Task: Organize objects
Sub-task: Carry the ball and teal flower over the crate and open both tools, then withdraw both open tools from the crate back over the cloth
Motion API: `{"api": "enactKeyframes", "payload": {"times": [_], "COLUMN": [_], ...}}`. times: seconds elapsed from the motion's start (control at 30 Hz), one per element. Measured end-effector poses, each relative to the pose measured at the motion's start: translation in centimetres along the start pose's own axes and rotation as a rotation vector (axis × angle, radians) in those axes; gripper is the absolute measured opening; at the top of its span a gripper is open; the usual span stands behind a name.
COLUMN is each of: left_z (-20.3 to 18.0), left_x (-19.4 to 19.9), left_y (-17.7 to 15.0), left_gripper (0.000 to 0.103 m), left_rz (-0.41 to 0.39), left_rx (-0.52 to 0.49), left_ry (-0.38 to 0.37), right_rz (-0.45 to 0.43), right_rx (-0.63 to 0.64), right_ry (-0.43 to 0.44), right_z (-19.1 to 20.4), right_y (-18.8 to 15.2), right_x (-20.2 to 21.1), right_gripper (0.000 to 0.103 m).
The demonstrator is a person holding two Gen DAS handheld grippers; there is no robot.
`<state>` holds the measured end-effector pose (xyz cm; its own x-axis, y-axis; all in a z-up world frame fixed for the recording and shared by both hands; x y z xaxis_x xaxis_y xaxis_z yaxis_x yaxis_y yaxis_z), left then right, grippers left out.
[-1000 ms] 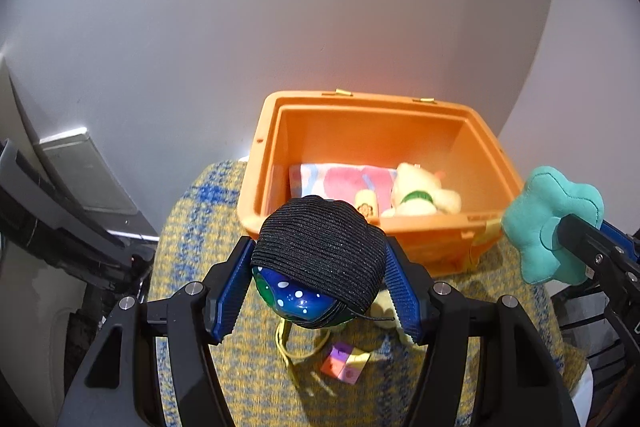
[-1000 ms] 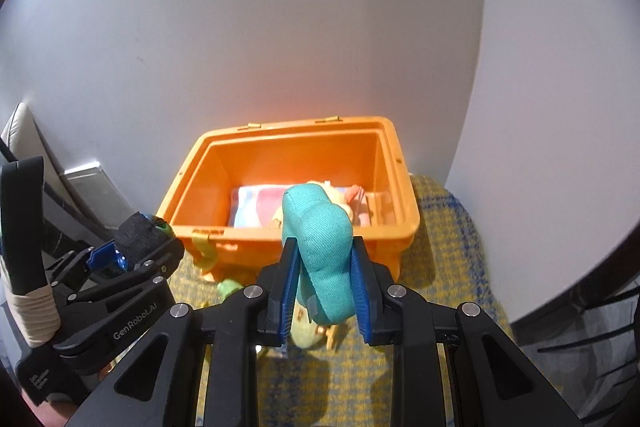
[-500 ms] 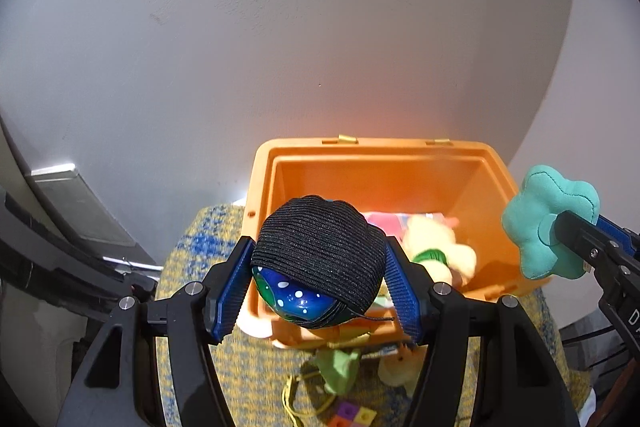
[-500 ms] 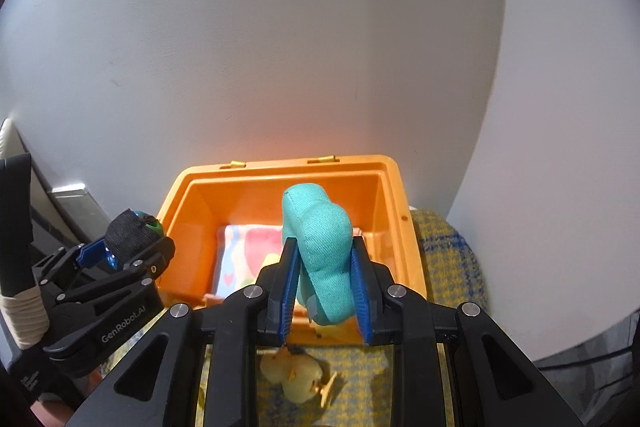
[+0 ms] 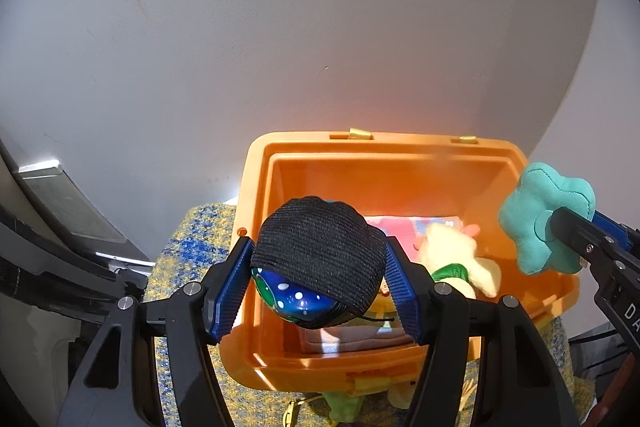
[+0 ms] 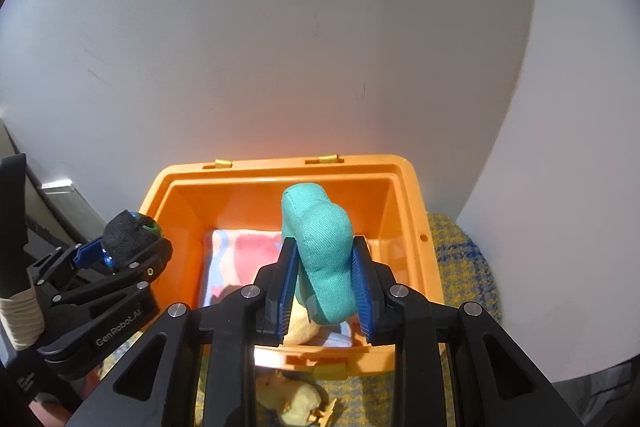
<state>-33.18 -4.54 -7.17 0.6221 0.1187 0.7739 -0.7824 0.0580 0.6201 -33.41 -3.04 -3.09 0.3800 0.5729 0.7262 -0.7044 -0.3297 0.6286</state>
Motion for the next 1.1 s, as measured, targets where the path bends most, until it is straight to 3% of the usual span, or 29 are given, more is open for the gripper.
{"api": "enactKeyframes", "payload": {"times": [0.03, 0.07, 0.1, 0.17, 0.23, 0.47, 1.1], "left_z": [0.0, 0.1, 0.2, 0.3, 0.4, 1.0, 1.5], "left_x": [-0.1, 0.0, 0.1, 0.4, 0.7, 1.8, 6.6], "left_y": [0.1, 0.1, 0.2, 0.3, 0.4, -0.4, -4.1], "left_gripper": [0.070, 0.082, 0.088, 0.092, 0.095, 0.102, 0.103], "left_rz": [0.000, 0.000, -0.006, -0.022, -0.021, -0.005, -0.013], "left_rx": [-0.001, -0.002, 0.000, 0.006, 0.006, 0.041, 0.071], "left_ry": [0.003, 0.010, 0.020, 0.029, 0.037, 0.057, 0.084], "right_rz": [0.000, -0.001, -0.001, -0.022, -0.051, -0.039, -0.052], "right_rx": [-0.003, -0.006, -0.010, -0.022, -0.022, -0.030, -0.018], "right_ry": [-0.008, -0.019, -0.026, -0.040, -0.044, -0.054, -0.054], "right_z": [-0.1, -0.3, -0.5, -0.8, -1.0, -1.3, -1.6], "right_y": [0.0, 0.0, 0.0, 0.1, 0.2, -0.2, -3.0], "right_x": [-0.1, -0.2, -0.2, 0.2, 0.8, 1.7, 6.0], "right_gripper": [0.028, 0.034, 0.041, 0.078, 0.087, 0.088, 0.090]}}
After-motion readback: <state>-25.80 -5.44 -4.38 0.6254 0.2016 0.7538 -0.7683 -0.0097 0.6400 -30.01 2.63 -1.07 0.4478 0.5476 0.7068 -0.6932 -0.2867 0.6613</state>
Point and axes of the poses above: each gripper's, at about its wrist camera, not at the fingertips, and x roughly against the way its jaws point, z to its left, y to its top, the point moved 9 cm from there along -x, roughly the way its jaws point, and after that the axes turned 13 degrees about -x, right-handed, at the moved point
